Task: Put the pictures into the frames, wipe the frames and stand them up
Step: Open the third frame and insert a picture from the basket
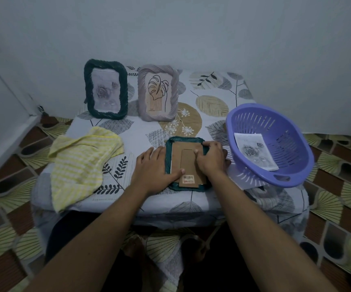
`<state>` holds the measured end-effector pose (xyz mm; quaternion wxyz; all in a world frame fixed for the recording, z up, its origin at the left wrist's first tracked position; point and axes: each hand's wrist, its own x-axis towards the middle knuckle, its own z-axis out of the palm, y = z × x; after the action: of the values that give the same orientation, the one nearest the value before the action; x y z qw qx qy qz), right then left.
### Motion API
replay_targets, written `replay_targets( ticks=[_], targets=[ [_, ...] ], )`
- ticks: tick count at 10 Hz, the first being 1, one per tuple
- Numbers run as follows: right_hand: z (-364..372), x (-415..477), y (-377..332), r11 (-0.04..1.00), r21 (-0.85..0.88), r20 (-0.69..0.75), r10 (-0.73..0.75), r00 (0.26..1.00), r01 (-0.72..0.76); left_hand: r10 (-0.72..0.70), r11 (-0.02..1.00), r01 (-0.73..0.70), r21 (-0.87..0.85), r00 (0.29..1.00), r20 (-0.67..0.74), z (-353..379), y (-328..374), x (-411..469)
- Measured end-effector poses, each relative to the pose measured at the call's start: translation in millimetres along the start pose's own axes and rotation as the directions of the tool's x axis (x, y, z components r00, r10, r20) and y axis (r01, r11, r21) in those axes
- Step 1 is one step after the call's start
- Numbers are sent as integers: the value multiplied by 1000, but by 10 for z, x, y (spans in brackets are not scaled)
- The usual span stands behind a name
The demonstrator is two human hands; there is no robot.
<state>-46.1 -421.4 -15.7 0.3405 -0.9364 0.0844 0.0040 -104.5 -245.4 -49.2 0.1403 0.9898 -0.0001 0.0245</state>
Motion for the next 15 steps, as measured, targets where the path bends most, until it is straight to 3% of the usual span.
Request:
replay_targets(
  ticks=[4,6,9,12,13,15],
  targets=[
    [-57,-51,26,997,-12,80,-78,994,79,-6,1000,6,-14,1000,-2,-10,0,-8],
    [-43,-260,156,941,-186,237,-235,943,282,-2,1000,2,-28,1000,-14,8,-19,11],
    [51,-373,239,885,-303,215,-297,930,353,20,986,-36,-165,995,-101,-32,-38,-14],
    [59,-378,248,884,-303,203,-305,931,356,287,921,-283,-270,958,-25,-106,-244,-103],
    [58,-383,251,885,-303,204,-303,931,354,311,915,-295,-277,950,17,-174,-284,-128],
    [62,-395,239,879,-310,191,-314,930,361,419,897,-438,62,885,203,-423,-107,-95]
  ],
)
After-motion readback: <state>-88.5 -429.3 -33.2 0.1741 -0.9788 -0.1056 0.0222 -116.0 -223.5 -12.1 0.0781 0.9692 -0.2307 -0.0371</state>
